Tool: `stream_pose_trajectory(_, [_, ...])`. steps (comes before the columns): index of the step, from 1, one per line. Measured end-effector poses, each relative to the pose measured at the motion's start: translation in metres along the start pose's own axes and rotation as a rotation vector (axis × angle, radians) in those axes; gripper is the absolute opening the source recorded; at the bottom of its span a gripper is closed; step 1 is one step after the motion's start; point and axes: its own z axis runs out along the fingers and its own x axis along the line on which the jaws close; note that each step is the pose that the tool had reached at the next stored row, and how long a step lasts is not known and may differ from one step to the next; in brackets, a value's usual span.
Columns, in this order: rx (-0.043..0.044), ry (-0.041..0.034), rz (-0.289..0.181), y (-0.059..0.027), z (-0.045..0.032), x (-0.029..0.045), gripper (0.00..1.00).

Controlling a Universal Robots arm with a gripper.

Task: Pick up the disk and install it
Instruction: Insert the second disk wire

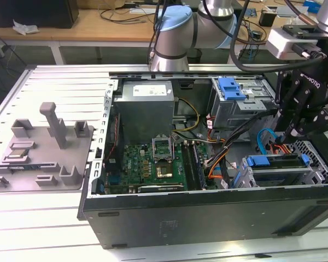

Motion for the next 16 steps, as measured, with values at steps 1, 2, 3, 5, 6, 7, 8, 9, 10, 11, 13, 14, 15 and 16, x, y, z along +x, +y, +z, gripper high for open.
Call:
stream_pose_trajectory(1, [0.0000,0.0000,0.000,0.0000,0.0005,0.0000,0.36])
stream_pose_trajectory(2, [0.0000,0.0001,0.000,0.0001,0.0012,-0.0001,0.36])
stream_pose_trajectory(3, [0.0000,0.0001,0.000,0.0001,0.0017,-0.0001,0.36])
stream_pose_trajectory(5, [0.0000,0.0001,0.000,0.0001,0.0033,-0.0002,0.36])
stream_pose_trajectory(6, [0.0000,0.0000,0.000,0.0001,0.0042,-0.0002,0.35])
stream_pose_trajectory(7, [0.0000,0.0001,0.000,0.0001,0.0048,-0.0002,0.27])
stream_pose_trajectory(8, [0.0000,0.0000,0.000,0.0001,0.0056,-0.0002,0.27])
stream_pose_trajectory(9, [0.0000,-0.0001,0.000,0.0001,0.0062,-0.0002,0.27])
stream_pose_trajectory(10, [0.0000,0.0000,0.000,0.0001,0.0068,-0.0001,0.27])
stream_pose_trajectory(11, [0.0000,0.0001,0.000,0.0000,0.0073,-0.0001,0.27])
stream_pose_trajectory(13, [0.0000,0.0000,0.000,0.0000,0.0077,0.0000,0.27])
stream_pose_trajectory(14, [0.0000,-0.0004,0.000,0.0000,0.0078,0.0000,0.26])
stream_pose_trajectory(15, [0.0000,-0.0010,0.000,0.0000,0.0079,0.0000,0.26])
stream_pose_trajectory(16, [0.0000,-0.0017,0.000,0.0000,0.0080,0.0000,0.16])
